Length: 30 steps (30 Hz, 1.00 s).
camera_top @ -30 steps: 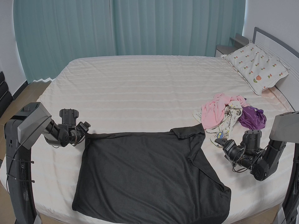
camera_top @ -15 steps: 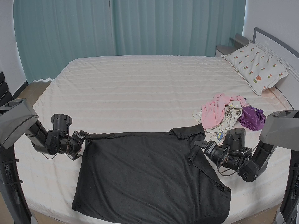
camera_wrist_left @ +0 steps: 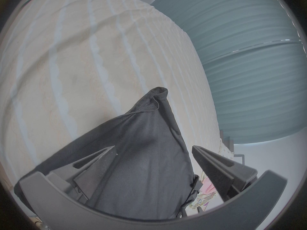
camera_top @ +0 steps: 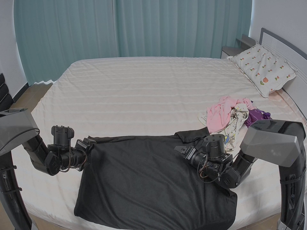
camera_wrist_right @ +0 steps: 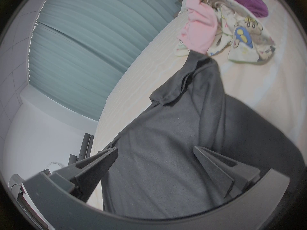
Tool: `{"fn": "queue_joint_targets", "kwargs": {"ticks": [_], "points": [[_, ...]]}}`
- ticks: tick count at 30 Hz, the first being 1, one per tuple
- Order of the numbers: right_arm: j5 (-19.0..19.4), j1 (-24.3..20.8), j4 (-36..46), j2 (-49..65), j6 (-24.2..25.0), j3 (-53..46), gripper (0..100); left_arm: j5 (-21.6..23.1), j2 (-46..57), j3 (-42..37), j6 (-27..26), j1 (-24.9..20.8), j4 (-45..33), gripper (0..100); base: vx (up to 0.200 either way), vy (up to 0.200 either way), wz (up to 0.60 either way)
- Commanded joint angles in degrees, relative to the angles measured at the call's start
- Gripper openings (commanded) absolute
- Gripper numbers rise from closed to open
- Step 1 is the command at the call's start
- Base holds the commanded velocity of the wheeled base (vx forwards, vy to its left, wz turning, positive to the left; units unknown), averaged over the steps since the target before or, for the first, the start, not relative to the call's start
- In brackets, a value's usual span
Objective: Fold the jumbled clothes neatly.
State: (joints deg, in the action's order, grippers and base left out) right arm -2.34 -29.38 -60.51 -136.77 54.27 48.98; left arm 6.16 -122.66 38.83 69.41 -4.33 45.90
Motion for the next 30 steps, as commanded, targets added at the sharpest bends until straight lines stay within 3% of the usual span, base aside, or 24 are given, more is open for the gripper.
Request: {"fn": "queue_joint_targets", "kwargs": {"ticks": [1,6,13,23,30], "points": [[-0.8,-1.1,0.1,-4.1,0.7,2.7,100,0.2,-0.6,-0.8,1.3,-0.2,1.0,100,0.0,0.0,0.0],[-4.6,-0.9,0.3,-4.9,0.4,3.8,100,0.1,-0.6,-0.8,1.3,-0.2,1.1,100,0.0,0.0,0.0],[-9.0,5.0,0.5,-1.8,-0.9,3.1,100,0.2,-0.6,-0.8,1.3,-0.2,1.1,100,0.0,0.0,0.0],[-8.9,15.8,1.7,2.9,-3.4,2.0,100,0.1,-0.6,-0.9,1.3,-0.2,1.1,100,0.0,0.0,0.0],[-8.0,17.1,1.3,4.8,-4.9,0.4,100,0.1,-0.6,-0.9,1.3,-0.2,1.1,100,0.0,0.0,0.0]]}}
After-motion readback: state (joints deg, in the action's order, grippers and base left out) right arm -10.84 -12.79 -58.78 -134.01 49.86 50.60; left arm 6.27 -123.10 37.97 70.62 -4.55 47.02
